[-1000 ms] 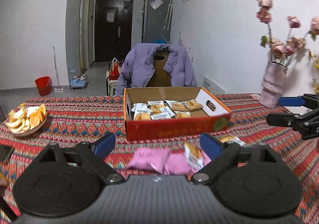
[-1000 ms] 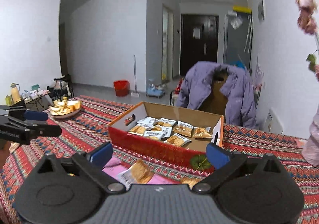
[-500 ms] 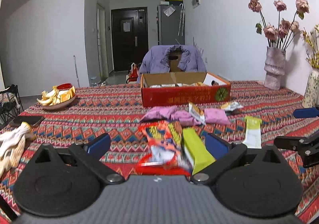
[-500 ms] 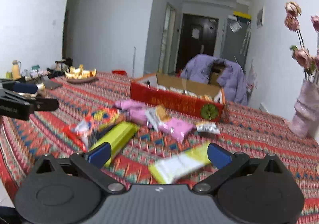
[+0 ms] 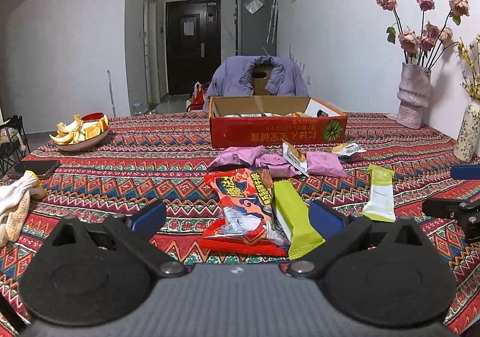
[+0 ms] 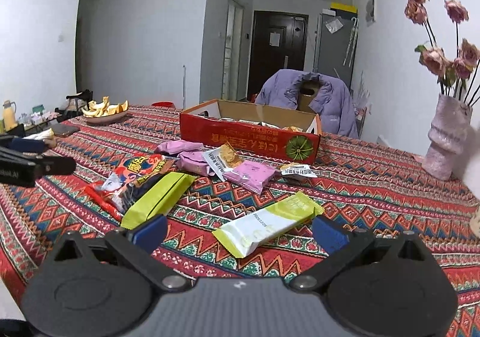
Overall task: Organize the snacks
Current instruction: 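Grasp a pink packet with the left tool while the right tool grasps a crisp packet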
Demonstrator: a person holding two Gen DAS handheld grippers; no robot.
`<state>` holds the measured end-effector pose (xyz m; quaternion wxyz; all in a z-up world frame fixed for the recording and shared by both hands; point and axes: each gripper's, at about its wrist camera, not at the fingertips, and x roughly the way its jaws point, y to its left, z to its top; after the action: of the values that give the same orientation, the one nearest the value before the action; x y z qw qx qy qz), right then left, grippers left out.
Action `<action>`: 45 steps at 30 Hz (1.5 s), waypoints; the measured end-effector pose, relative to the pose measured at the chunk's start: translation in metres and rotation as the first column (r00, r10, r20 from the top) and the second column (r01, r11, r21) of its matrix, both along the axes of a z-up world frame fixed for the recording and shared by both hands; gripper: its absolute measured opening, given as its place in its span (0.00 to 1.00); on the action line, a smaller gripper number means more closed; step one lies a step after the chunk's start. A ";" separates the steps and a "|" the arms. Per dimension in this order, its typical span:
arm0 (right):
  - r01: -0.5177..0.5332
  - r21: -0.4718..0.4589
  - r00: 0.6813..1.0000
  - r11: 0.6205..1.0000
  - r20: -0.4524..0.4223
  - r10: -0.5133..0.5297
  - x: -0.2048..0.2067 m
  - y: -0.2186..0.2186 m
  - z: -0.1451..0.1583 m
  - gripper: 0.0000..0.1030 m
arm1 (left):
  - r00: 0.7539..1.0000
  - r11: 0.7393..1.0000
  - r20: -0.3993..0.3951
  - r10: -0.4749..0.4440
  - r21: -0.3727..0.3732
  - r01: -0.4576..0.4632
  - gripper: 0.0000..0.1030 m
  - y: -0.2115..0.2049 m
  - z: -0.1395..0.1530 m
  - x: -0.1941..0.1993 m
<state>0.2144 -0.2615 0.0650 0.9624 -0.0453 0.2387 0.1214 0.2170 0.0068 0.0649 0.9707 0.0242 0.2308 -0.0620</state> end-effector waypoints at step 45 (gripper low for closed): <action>0.127 0.063 0.967 0.990 -0.229 -0.109 0.294 -0.041 -0.066 0.42 | 0.937 0.978 -0.306 -0.169 -0.168 0.122 0.77 0.014 -0.060 0.300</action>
<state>0.5086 -0.3027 -0.0007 0.9357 0.0204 0.3436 0.0773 0.5171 0.0212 0.0054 0.9125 -0.0402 0.3770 -0.1538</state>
